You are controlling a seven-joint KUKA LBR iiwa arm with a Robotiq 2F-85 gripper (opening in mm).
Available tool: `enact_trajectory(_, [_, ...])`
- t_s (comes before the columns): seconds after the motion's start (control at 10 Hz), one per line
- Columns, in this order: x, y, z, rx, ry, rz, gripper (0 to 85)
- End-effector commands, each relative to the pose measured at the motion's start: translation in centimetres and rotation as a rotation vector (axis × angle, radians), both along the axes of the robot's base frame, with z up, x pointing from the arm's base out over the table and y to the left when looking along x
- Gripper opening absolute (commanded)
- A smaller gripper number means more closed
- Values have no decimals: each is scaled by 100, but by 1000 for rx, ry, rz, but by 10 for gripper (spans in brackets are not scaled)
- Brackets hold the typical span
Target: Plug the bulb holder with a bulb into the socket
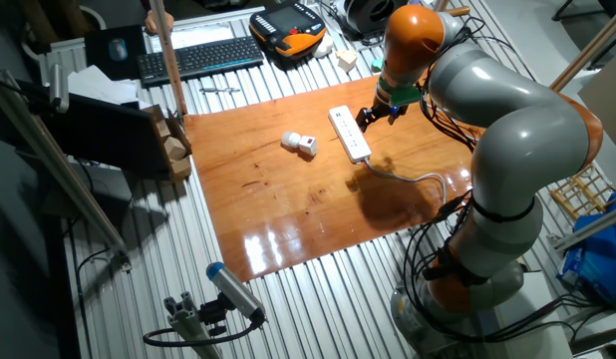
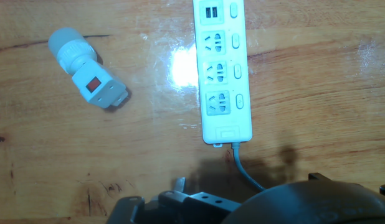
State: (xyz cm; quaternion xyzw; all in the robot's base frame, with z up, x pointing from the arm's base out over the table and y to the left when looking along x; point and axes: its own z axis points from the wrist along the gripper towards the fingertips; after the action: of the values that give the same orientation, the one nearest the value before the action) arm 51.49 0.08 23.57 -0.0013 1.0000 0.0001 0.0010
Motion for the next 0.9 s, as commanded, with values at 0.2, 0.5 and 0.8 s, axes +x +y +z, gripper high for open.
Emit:
enact_trajectory(0.2, [7,7,78,-11,40,59,0])
enact_trajectory(0.5, [15,5,68,-19,34,59,0])
enact_trajectory(0.8, [20,4,55,-18,31,61,0])
